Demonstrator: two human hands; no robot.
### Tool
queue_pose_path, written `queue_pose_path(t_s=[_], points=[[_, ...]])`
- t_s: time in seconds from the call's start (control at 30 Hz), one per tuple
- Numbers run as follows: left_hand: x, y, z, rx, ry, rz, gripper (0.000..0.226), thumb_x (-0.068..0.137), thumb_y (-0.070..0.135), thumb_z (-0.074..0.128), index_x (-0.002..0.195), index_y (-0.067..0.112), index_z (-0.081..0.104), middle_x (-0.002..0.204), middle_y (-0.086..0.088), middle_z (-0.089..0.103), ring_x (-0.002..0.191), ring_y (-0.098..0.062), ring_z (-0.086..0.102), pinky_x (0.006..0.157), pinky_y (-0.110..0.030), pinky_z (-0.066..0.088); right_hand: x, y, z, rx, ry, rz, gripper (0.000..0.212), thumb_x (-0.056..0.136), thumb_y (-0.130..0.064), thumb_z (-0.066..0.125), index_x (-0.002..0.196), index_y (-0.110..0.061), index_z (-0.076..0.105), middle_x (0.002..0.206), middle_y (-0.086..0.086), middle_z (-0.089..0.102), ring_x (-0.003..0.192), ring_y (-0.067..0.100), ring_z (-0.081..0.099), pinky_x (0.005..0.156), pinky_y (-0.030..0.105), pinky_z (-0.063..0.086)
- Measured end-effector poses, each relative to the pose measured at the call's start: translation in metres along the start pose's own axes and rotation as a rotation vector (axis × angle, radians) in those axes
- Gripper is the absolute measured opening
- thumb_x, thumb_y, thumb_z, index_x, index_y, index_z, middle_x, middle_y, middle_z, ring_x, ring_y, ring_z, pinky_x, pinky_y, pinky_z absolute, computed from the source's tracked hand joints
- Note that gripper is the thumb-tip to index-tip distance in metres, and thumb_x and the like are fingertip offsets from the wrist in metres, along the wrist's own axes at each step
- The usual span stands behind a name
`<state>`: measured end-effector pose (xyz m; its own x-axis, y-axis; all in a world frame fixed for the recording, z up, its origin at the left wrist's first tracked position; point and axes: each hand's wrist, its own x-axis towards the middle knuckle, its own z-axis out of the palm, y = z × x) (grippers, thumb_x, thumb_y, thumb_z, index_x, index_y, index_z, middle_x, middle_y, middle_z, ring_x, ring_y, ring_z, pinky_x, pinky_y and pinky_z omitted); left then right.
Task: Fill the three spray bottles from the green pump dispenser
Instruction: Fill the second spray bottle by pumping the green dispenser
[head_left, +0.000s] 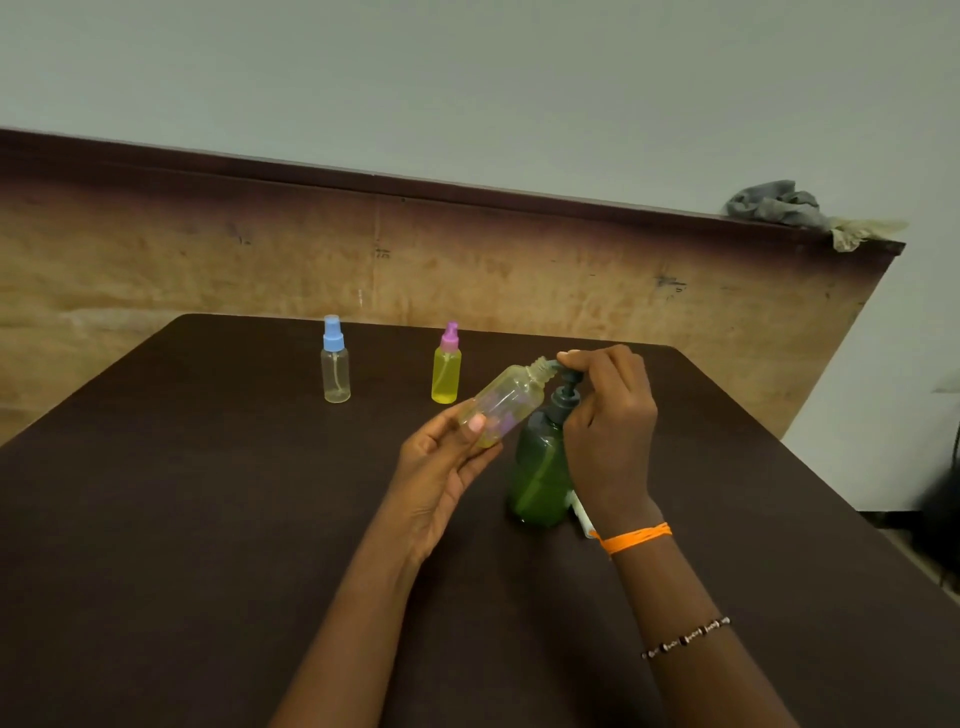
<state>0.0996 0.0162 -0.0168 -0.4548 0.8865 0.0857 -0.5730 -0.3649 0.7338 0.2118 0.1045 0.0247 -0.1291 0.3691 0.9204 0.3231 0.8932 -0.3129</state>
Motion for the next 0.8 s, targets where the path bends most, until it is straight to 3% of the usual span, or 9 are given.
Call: queue_pose_path(t_s=[0.13,0.23,0.43,0.57,0.8], points=[[0.001,-0.005,0.002,-0.026,0.011,0.021,0.038,0.067,0.019,0.062,0.104,0.008,0.062,0.102,-0.008,0.071,0.090,-0.014,0.069,0.077,-0.024,0.057,-0.005,0.000,0.002,-0.031,0.026,-0.005,0.034,0.081,0.000,0.035,0.092,0.004,0.067,0.085,0.015,0.059,0.080,0.026,0.054,0.069,0.030,0.046],[0.003,-0.004,0.000,-0.034,0.031,0.060,0.034,0.066,0.021,0.061,0.098,0.008,0.062,0.092,-0.005,0.072,0.082,-0.013,0.070,0.075,-0.025,0.057,-0.012,-0.002,0.004,-0.056,0.028,0.003,0.033,0.082,-0.004,0.038,0.096,0.004,0.067,0.090,0.016,0.060,0.086,0.023,0.051,0.074,0.030,0.047],[0.002,-0.004,0.002,-0.023,0.063,0.093,0.033,0.068,0.022,0.059,0.098,0.011,0.057,0.102,-0.007,0.066,0.085,-0.014,0.068,0.073,-0.024,0.057,-0.011,-0.002,-0.001,-0.138,-0.037,-0.056,0.030,0.080,-0.001,0.041,0.096,0.004,0.067,0.092,0.015,0.062,0.093,0.023,0.050,0.080,0.035,0.048],[0.002,-0.004,0.003,-0.044,0.059,0.096,0.037,0.067,0.024,0.059,0.101,0.010,0.056,0.106,-0.008,0.065,0.090,-0.015,0.067,0.073,-0.023,0.057,0.000,-0.004,-0.004,-0.193,-0.065,-0.106,0.031,0.078,-0.001,0.038,0.088,0.004,0.067,0.084,0.015,0.061,0.091,0.022,0.046,0.077,0.034,0.044],[0.005,-0.007,-0.001,-0.028,0.062,0.128,0.038,0.063,0.029,0.066,0.094,0.009,0.056,0.101,-0.008,0.066,0.084,-0.013,0.069,0.071,-0.023,0.057,-0.009,-0.006,0.002,-0.171,-0.009,-0.082,0.027,0.084,0.000,0.040,0.088,0.005,0.066,0.082,0.016,0.059,0.079,0.029,0.056,0.069,0.040,0.052]])
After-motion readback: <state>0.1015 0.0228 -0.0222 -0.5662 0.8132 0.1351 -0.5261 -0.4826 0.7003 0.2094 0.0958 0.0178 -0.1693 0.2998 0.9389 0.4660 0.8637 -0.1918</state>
